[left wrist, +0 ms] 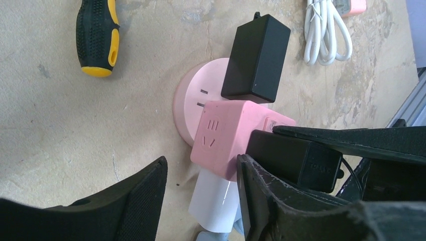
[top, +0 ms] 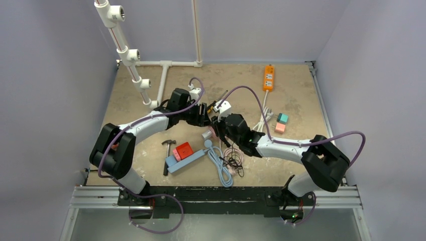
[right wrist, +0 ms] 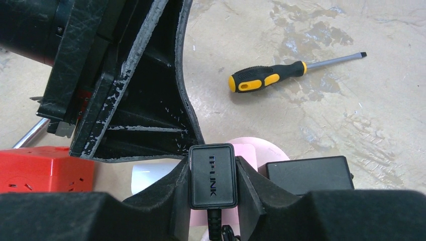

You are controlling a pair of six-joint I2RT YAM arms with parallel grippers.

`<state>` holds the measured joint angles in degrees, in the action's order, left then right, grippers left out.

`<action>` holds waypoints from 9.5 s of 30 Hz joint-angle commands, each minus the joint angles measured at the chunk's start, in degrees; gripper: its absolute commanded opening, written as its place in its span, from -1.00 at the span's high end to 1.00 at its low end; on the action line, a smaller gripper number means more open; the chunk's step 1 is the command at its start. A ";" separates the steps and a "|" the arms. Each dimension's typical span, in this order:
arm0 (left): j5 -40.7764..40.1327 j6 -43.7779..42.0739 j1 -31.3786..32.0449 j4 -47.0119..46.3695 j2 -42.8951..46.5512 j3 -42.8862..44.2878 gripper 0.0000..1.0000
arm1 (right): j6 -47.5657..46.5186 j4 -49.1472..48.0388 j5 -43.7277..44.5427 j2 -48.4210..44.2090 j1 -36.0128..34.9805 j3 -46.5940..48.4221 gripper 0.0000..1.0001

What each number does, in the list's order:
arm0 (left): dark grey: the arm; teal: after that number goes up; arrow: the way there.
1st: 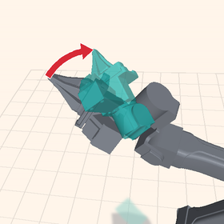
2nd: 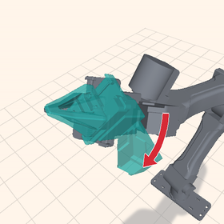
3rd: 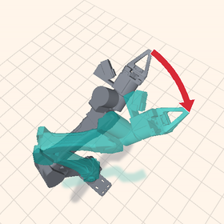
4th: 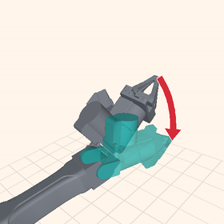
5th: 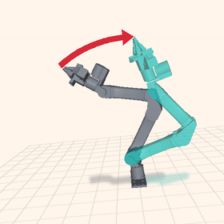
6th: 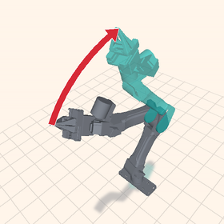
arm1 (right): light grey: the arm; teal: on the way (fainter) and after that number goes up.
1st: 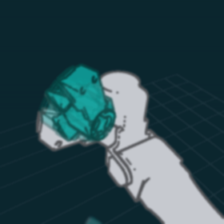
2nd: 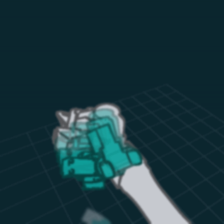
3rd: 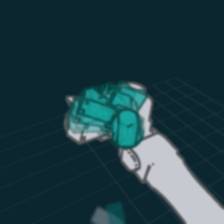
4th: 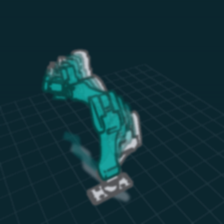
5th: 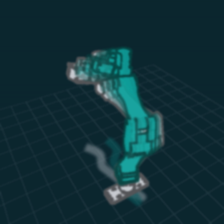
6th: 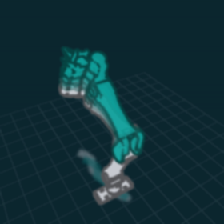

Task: Pull the plug off the socket
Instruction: Remove the plug from the socket.

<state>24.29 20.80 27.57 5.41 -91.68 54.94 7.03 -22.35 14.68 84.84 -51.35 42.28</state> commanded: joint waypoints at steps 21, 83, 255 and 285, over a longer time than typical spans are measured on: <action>-7.95 -4.23 5.30 8.32 -5.67 4.04 0.71 | 7.48 -1.12 -0.16 0.52 4.95 -0.29 1.00; -4.58 -3.18 5.28 5.71 -6.23 4.13 0.74 | 6.45 -4.07 3.09 -5.82 5.72 -5.00 1.00; 1.32 -1.26 5.56 -2.33 -11.08 3.16 0.31 | 6.00 0.61 20.98 -2.23 -3.98 -0.77 1.00; 0.93 -1.55 5.56 -1.98 -12.21 3.17 0.34 | 8.86 -1.64 10.85 -6.82 1.84 -3.55 1.00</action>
<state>29.80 22.94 33.04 -3.57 -100.51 59.48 16.19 -22.61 19.84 77.45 -45.69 35.88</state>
